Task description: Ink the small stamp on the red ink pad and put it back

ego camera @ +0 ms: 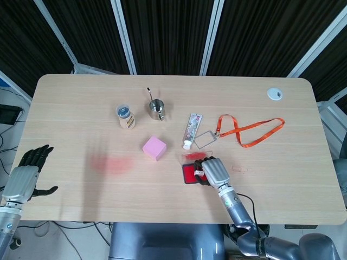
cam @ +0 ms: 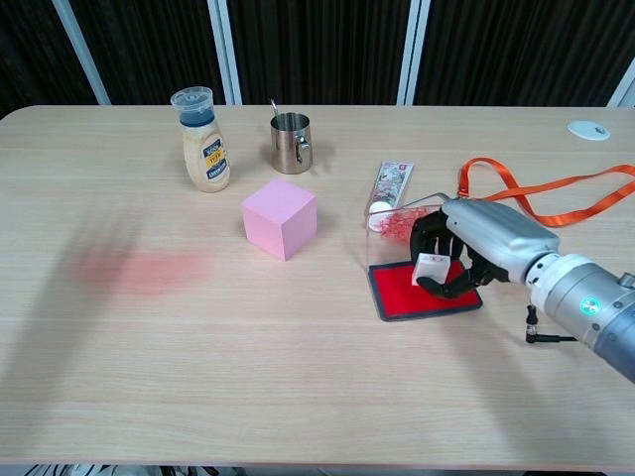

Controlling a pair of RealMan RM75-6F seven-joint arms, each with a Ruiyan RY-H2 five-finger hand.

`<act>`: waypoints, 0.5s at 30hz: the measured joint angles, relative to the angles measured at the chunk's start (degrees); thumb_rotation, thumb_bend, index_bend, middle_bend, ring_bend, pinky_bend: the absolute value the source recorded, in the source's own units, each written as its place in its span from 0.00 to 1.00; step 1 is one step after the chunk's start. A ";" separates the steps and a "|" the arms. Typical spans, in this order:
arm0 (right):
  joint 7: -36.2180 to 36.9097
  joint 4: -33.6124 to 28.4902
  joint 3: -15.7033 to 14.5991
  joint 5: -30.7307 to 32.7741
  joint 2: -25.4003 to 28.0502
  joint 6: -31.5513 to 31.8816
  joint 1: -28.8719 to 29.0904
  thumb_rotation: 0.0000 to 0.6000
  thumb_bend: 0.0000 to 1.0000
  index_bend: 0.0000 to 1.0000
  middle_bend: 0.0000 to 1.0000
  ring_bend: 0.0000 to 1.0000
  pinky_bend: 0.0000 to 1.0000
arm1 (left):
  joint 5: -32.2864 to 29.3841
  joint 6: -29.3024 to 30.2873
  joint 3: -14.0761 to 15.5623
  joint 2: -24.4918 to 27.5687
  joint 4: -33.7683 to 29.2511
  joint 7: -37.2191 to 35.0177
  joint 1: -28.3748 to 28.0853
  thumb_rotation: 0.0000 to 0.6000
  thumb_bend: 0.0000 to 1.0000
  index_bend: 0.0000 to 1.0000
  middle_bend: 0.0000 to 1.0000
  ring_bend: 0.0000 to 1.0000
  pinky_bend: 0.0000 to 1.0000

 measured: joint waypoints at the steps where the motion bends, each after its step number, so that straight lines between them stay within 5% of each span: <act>1: 0.01 0.15 -0.04 0.04 -0.09 -0.01 -0.04 1.00 0.75 0.88 0.71 0.50 0.45 | 0.00 0.00 0.00 0.00 0.00 0.00 0.00 1.00 0.02 0.00 0.00 0.00 0.00; 15: -0.10 1.92 -0.82 0.12 -1.15 -0.49 -0.49 1.00 0.75 0.88 0.71 0.50 0.45 | 0.02 -0.02 0.00 0.05 -0.03 -0.10 -0.03 1.00 0.02 0.00 0.00 0.00 0.00</act>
